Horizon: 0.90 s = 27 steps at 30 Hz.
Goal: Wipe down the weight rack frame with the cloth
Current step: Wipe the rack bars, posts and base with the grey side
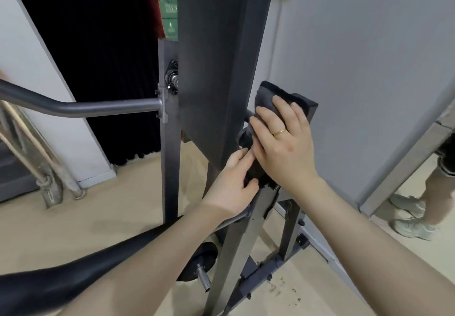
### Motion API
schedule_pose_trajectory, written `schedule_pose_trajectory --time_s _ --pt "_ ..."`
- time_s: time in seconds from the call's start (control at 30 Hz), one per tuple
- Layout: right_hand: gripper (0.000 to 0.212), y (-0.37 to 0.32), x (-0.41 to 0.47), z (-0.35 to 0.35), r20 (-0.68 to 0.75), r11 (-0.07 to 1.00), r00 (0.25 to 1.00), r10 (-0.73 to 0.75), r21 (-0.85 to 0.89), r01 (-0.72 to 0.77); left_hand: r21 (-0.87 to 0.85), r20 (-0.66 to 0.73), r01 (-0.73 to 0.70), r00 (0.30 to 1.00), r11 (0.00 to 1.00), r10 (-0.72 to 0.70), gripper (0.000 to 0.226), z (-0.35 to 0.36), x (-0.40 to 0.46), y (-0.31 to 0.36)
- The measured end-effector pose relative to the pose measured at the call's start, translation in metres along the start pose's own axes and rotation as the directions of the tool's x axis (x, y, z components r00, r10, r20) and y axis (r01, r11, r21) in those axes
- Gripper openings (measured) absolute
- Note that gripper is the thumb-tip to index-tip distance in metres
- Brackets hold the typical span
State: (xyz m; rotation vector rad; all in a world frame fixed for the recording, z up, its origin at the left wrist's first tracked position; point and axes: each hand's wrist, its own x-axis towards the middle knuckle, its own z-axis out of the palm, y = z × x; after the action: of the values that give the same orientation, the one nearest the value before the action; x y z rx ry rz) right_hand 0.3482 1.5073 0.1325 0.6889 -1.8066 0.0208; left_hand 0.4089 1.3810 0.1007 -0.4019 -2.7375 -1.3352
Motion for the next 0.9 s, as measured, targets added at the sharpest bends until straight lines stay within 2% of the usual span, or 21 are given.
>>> schedule_pose_trajectory --time_s 0.07,0.13,0.23,0.33,0.37,0.43,0.5,0.57,0.7,0.77,0.9 --pt "0.016 0.005 -0.003 -0.007 0.052 0.997 0.995 -0.082 -0.009 0.083 0.011 0.014 -0.022 1.000 1.000 0.022 0.062 0.001 -0.003 -0.001" --pt "0.016 0.017 0.010 -0.011 0.051 0.991 0.992 -0.113 0.084 0.108 -0.009 0.016 -0.037 0.999 0.999 0.037 0.067 0.001 -0.002 -0.006" --pt "0.015 0.025 0.033 -0.014 0.043 0.957 0.999 -0.007 0.290 -0.006 -0.033 -0.027 -0.047 0.999 0.998 0.046 0.065 0.000 0.001 -0.011" --pt "0.018 0.030 0.039 -0.015 0.103 0.920 0.995 -0.014 0.390 -0.027 -0.012 -0.172 -0.118 0.979 0.993 0.114 0.055 0.004 0.004 -0.009" --pt "0.020 0.035 0.042 -0.018 0.156 0.878 0.988 0.001 0.473 -0.076 0.008 -0.241 -0.156 0.958 0.988 0.154 0.052 0.005 0.006 -0.007" --pt "0.023 0.050 0.047 -0.022 0.308 0.703 0.942 0.132 0.641 -0.308 0.026 -0.349 -0.205 0.915 0.978 0.201 0.053 0.011 0.010 -0.001" --pt "0.019 0.066 0.044 -0.021 0.383 0.527 0.878 0.287 0.702 -0.479 0.015 -0.396 -0.220 0.895 0.975 0.207 0.059 0.019 0.017 0.007" --pt "0.011 0.079 0.032 -0.016 0.435 0.384 0.804 0.405 0.717 -0.581 0.011 -0.432 -0.208 0.881 0.978 0.192 0.061 0.028 0.023 0.016" --pt "0.011 0.083 0.009 -0.005 0.493 0.100 0.712 0.499 0.784 -0.613 0.118 -0.528 -0.164 0.825 0.979 0.201 0.065 0.047 0.032 0.021" --pt "0.015 0.076 -0.003 -0.002 0.490 0.042 0.704 0.514 0.806 -0.591 0.195 -0.553 -0.133 0.804 0.972 0.221 0.066 0.052 0.033 0.018" --pt "0.043 0.067 -0.032 0.003 0.519 -0.008 0.733 0.439 0.818 -0.575 0.159 -0.627 -0.018 0.770 0.987 0.115 0.062 0.065 0.028 0.020"
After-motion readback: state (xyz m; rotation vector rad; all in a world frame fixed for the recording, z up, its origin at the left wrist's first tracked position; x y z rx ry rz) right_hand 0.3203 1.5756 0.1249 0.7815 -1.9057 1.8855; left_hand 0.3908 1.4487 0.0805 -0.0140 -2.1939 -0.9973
